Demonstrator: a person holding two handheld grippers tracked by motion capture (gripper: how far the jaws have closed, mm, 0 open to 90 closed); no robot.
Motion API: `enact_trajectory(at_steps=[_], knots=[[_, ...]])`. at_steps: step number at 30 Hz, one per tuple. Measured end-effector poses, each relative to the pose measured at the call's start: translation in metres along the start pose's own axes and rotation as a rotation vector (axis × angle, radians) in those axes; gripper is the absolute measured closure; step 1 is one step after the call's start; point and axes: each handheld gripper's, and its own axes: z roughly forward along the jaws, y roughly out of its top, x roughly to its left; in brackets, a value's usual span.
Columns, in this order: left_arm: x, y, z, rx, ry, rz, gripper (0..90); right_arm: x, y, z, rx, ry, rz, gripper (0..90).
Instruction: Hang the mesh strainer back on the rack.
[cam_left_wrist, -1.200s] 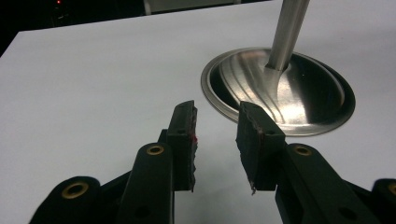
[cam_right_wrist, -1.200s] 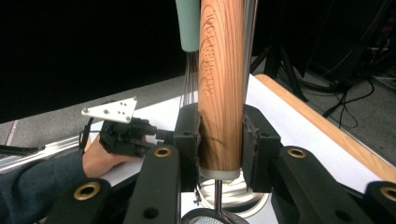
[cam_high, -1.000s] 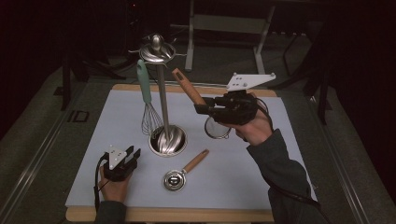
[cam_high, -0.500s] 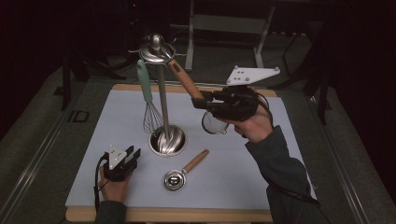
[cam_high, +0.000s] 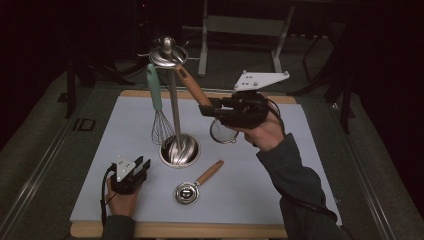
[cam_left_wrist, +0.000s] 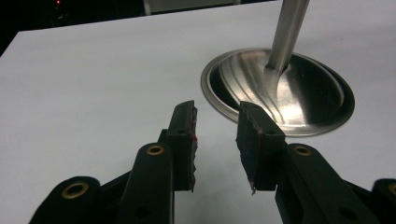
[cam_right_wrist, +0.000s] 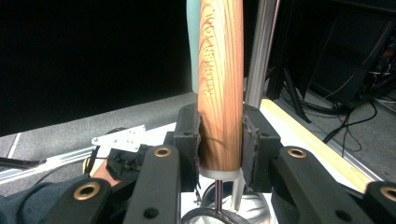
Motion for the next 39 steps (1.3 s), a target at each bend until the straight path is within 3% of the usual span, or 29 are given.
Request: enact_trajectory(at_steps=[18, 21, 39], knots=[[0.0, 0.0, 0.0, -0.001, -0.001, 0.0, 67.4, -0.011, -0.01, 0.031, 0.02, 0.021, 0.039, 69.8], [0.0, 0.0, 0.0, -0.001, -0.003, -0.002, 67.4, -0.01, -0.011, 0.035, 0.037, -0.002, 0.033, 66.2], [0.0, 0.0, 0.0, 0.001, -0.002, 0.003, 67.4, -0.006, -0.012, 0.033, 0.099, -0.05, -0.017, 61.5]])
